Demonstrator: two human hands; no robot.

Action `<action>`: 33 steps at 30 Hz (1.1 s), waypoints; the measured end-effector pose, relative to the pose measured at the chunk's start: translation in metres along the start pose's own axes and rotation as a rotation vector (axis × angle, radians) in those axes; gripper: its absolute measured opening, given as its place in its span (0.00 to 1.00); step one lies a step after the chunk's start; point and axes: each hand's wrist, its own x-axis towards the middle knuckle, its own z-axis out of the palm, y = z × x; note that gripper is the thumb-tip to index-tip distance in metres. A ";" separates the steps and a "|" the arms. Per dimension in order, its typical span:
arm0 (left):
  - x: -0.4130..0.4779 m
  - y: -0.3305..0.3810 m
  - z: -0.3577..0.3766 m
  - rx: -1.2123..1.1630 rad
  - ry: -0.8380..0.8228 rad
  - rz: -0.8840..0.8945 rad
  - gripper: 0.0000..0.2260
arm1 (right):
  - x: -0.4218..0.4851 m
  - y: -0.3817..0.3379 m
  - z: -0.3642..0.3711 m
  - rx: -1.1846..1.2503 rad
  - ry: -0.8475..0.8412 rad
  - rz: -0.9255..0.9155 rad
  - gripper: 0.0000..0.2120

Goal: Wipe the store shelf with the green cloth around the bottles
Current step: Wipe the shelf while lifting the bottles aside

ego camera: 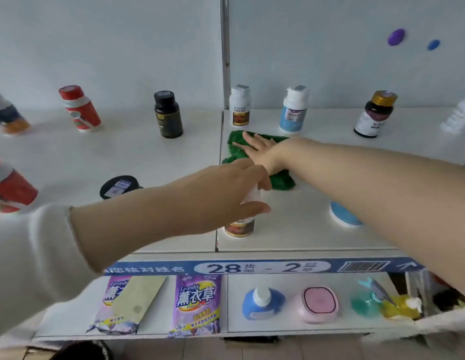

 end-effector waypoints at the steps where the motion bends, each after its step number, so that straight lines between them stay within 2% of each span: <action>1: -0.002 0.001 0.002 -0.036 0.037 -0.024 0.19 | -0.004 -0.003 0.001 0.014 -0.008 0.018 0.34; 5: -0.006 0.006 0.007 -0.258 0.220 -0.144 0.24 | -0.016 -0.003 0.018 0.131 0.142 0.076 0.27; 9: -0.009 0.009 0.014 -0.374 0.331 -0.293 0.22 | -0.031 -0.007 0.038 0.147 0.205 0.005 0.26; 13: -0.011 0.011 0.011 -0.473 0.407 -0.337 0.16 | -0.076 -0.017 0.069 0.152 0.359 -0.068 0.22; 17: -0.019 0.008 -0.009 -0.453 0.521 -0.289 0.15 | -0.135 -0.036 0.102 0.185 0.478 -0.139 0.19; 20: -0.023 0.002 -0.017 -0.419 0.538 -0.297 0.13 | -0.157 -0.046 0.115 0.188 0.488 -0.160 0.22; 23: -0.023 -0.003 -0.019 -0.415 0.538 -0.296 0.13 | -0.128 -0.041 0.099 0.256 0.480 -0.091 0.21; 29: -0.013 -0.012 -0.030 -0.394 0.610 -0.301 0.15 | -0.008 -0.013 0.034 0.242 0.254 0.222 0.25; 33: -0.012 -0.014 -0.033 -0.377 0.633 -0.271 0.15 | 0.005 -0.022 0.031 0.207 0.269 0.198 0.25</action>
